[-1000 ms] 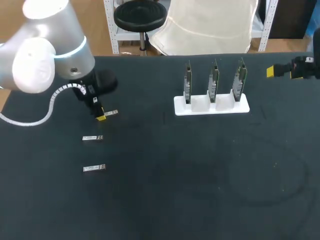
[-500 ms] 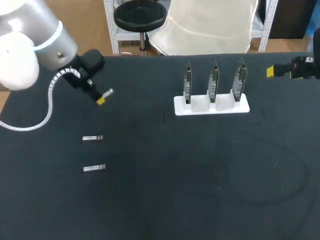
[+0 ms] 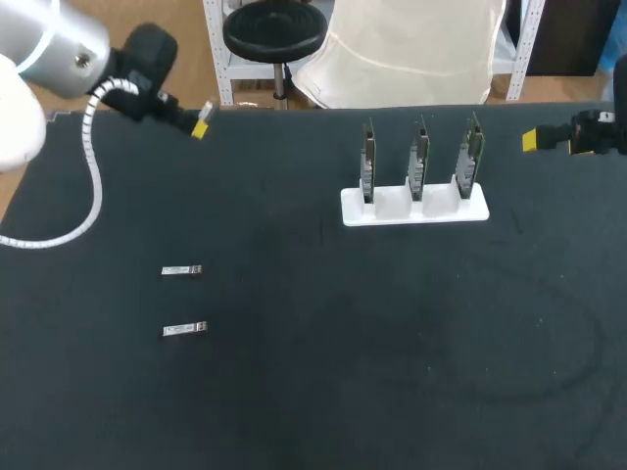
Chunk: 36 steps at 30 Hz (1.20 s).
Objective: Pick up the optical module with the left hand, and insert it into the network port with the right hand.
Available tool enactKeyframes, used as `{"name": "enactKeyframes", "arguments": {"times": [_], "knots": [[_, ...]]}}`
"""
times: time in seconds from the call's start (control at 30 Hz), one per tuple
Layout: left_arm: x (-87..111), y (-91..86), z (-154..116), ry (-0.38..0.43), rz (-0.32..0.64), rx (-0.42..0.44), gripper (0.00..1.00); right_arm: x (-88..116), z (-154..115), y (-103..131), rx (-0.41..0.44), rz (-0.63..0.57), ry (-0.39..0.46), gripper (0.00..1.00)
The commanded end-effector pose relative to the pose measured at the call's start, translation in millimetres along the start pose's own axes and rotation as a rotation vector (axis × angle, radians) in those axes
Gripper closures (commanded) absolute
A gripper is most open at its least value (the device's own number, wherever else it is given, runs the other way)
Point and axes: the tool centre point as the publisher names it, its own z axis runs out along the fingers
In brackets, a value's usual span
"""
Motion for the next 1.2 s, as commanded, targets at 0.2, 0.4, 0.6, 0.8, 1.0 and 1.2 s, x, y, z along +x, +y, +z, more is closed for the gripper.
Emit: {"name": "enactKeyframes", "arguments": {"times": [0.2,0.4,0.6,0.8,1.0,1.2], "knots": [[-39.5,-37.0,-44,-0.455,0.034,0.128,1.00,0,0,1,0.005,0.001,-0.001,0.00],[-62.4,-57.3,-47,-0.537,0.123,0.209,1.00,0,0,1,0.005,0.001,-0.001,0.00],[-82.5,-76.2,-46,-0.599,0.191,0.292,1.00,0,0,1,0.005,0.001,-0.001,0.00],[-101.5,-98.8,-43,-0.639,0.260,0.346,1.00,0,0,1,0.005,0.001,-0.001,0.00],[-109.8,-121.0,-39,-0.650,0.306,0.414,1.00,0,0,1,0.005,0.001,-0.001,0.00],[-113.4,-143.7,-31,-0.657,0.322,0.489,1.00,0,0,1,0.005,0.001,-0.001,0.00]]}}
